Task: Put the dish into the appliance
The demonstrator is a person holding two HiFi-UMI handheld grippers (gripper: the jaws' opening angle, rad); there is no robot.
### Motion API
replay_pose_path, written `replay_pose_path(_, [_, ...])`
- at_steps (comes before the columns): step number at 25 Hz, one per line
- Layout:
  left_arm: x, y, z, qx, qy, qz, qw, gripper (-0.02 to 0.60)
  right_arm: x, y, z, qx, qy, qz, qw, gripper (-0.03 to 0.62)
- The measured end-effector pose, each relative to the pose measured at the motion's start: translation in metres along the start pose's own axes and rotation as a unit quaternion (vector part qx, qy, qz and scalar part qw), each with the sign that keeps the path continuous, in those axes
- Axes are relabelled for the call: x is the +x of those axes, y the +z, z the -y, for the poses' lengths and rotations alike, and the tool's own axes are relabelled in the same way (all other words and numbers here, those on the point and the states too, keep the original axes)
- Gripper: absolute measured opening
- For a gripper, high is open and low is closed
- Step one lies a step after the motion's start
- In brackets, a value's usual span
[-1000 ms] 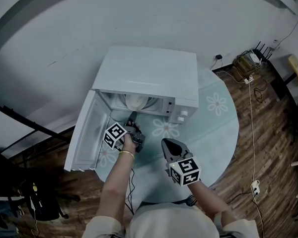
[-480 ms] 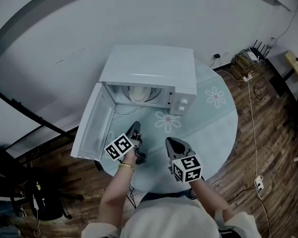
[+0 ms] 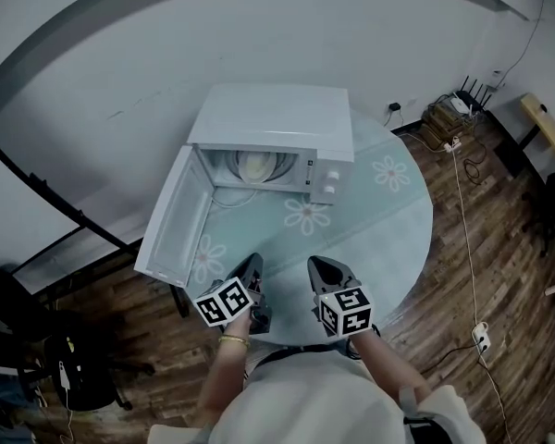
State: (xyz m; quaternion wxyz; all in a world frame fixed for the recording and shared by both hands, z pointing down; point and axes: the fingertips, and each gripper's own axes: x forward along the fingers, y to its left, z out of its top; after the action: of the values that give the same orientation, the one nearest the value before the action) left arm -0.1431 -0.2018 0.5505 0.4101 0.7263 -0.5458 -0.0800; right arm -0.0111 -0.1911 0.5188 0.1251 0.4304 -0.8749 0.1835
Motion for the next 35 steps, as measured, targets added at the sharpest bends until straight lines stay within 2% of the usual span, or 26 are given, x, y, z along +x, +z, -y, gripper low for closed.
replay_pose_path(6, [-0.033, -0.015, 0.012, 0.034, 0.000, -0.024, 0.9991, 0.012, -0.017, -0.004, -0.014, 0.003, 0.004, 0.006, 1.000, 0.006])
replay_pose_path(15, [-0.064, -0.026, 0.022, 0.044, -0.002, -0.028, 0.9986, 0.012, -0.037, -0.009, -0.029, 0.022, 0.011, 0.016, 1.000, 0.006])
replay_pose_path(35, [-0.052, -0.027, 0.030, 0.052, -0.012, -0.048, 0.9974, 0.012, -0.033, -0.001, -0.029, 0.006, 0.007, -0.001, 1.000, 0.006])
